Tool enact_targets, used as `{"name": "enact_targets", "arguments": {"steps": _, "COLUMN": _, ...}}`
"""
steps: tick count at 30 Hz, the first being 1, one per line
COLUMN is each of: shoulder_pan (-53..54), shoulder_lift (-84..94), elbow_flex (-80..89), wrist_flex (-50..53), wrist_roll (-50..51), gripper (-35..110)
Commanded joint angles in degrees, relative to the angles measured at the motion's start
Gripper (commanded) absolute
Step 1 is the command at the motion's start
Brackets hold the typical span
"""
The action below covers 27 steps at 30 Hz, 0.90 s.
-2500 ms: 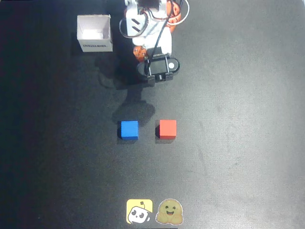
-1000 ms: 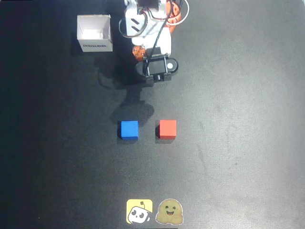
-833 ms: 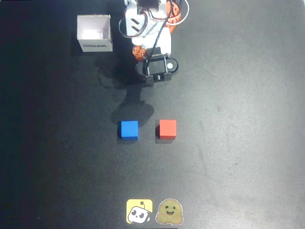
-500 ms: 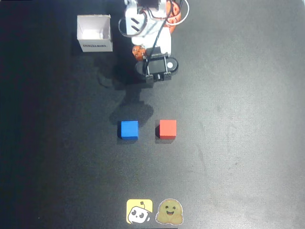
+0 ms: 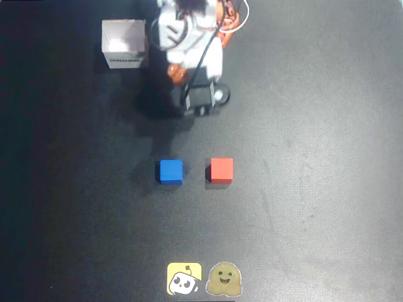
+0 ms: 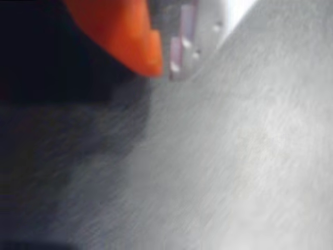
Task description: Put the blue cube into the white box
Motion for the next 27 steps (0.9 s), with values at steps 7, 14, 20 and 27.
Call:
{"name": "enact_targets", "arguments": {"steps": 7, "shoulder_pan": 5.63, "shoulder_lift": -34.8, "elbow_flex": -26.46, "wrist_flex": -1.14, "wrist_roll": -2.55, "gripper": 0}}
{"name": "enact_targets", "arguments": {"steps": 14, "shoulder_pan": 6.24, "shoulder_lift": -47.55, "elbow_flex": -33.57, "wrist_flex": -4.04, "wrist_roll": -2.37, "gripper": 0}}
{"name": "enact_targets", "arguments": {"steps": 20, "shoulder_pan": 5.89, "shoulder_lift": -52.47, "elbow_flex": -33.75, "wrist_flex": -8.0, "wrist_roll": -1.58, "gripper": 0}}
{"name": "enact_targets", "arguments": {"steps": 27, "shoulder_pan": 5.89, "shoulder_lift": -53.35, "elbow_flex": -33.66, "wrist_flex": -8.79, "wrist_roll": -0.53, "gripper": 4}}
